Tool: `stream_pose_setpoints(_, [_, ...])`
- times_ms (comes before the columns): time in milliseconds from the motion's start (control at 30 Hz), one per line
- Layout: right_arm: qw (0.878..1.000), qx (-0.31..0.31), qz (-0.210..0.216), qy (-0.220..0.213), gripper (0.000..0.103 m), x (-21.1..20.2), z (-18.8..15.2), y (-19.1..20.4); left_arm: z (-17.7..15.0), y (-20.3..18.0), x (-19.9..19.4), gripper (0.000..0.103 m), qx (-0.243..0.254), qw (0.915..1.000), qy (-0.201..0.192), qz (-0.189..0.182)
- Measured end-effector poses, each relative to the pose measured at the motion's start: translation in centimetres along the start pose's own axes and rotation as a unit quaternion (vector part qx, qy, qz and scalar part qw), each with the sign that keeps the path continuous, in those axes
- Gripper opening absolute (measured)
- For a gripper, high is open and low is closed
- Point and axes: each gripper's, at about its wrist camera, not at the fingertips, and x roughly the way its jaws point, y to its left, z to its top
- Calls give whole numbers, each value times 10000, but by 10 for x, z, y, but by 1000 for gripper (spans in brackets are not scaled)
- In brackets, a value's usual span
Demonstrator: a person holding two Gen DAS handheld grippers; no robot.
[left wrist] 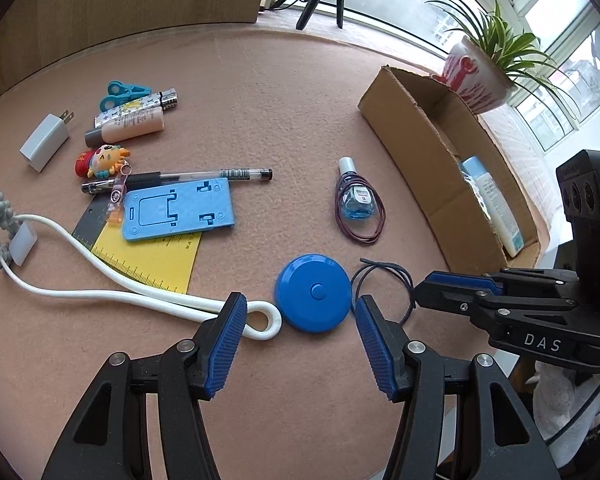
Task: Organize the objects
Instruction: 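Close the left gripper on the blue tape measure while the right gripper grasps the black cable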
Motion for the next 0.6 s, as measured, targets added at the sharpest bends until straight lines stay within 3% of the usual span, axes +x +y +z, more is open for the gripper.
stream_pose_setpoints(200, [10000,1,30,8,16,5,1,4,7,-11,12,69,118,9999,27,-23])
stream_pose_setpoints(600, [9999,-55,-117,102,16,20,0,7,15,-16,28,64,207,9997,101,89])
